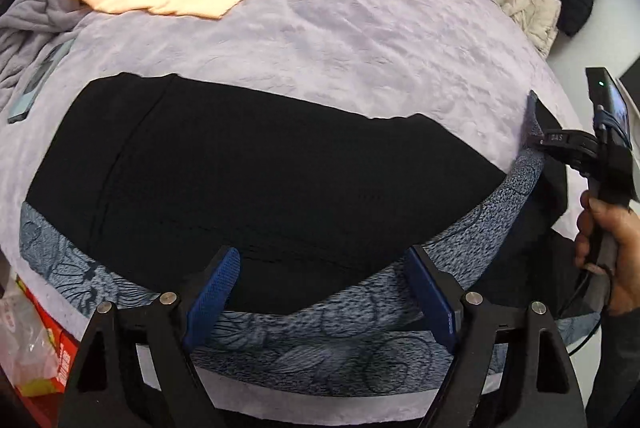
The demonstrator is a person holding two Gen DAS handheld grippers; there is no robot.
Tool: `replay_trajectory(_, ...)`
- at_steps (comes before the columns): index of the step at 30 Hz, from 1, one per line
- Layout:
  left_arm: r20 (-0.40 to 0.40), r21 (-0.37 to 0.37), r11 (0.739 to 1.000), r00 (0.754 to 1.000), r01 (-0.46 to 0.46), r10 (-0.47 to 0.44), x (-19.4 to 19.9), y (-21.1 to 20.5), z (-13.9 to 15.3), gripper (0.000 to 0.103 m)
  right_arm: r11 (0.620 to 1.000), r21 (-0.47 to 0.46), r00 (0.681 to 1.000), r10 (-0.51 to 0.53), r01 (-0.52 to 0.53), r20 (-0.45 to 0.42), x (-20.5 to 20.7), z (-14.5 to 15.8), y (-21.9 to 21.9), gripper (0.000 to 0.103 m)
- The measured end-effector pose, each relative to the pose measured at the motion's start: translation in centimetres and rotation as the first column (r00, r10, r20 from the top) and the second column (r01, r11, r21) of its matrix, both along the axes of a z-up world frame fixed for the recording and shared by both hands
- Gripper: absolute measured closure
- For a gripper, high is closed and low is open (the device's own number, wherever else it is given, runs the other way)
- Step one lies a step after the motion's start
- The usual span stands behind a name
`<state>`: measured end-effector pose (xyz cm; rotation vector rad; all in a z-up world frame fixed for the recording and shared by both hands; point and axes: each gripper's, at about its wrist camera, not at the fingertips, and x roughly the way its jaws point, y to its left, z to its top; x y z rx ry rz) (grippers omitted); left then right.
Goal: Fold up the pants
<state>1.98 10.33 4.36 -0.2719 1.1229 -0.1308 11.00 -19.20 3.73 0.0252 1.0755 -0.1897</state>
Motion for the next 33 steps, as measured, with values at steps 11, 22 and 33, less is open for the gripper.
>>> replay_trajectory(11,-0.008,0.16,0.948,0.96,0.276,-0.279,-0.8,-8.6,-1.3,0.015,0.993,0.029,0.984,-0.118,0.115,0.136,-18.8,2.2,-5.3,0.099)
replay_trajectory(22,-0.013,0.112,0.984,0.99,0.141,-0.14,-0.2,-3.5,-0.7,0.01,0.921,0.364,0.923,-0.254,0.14,0.289,-19.7,0.3,-14.2,0.024)
replay_trajectory(33,-0.014,0.33,0.901,0.955,0.283,-0.295,-1.7,-11.9,-0.6,0.01,0.892,0.393,0.819,-0.392,0.225,0.42,-20.2,2.4,-23.5,0.092)
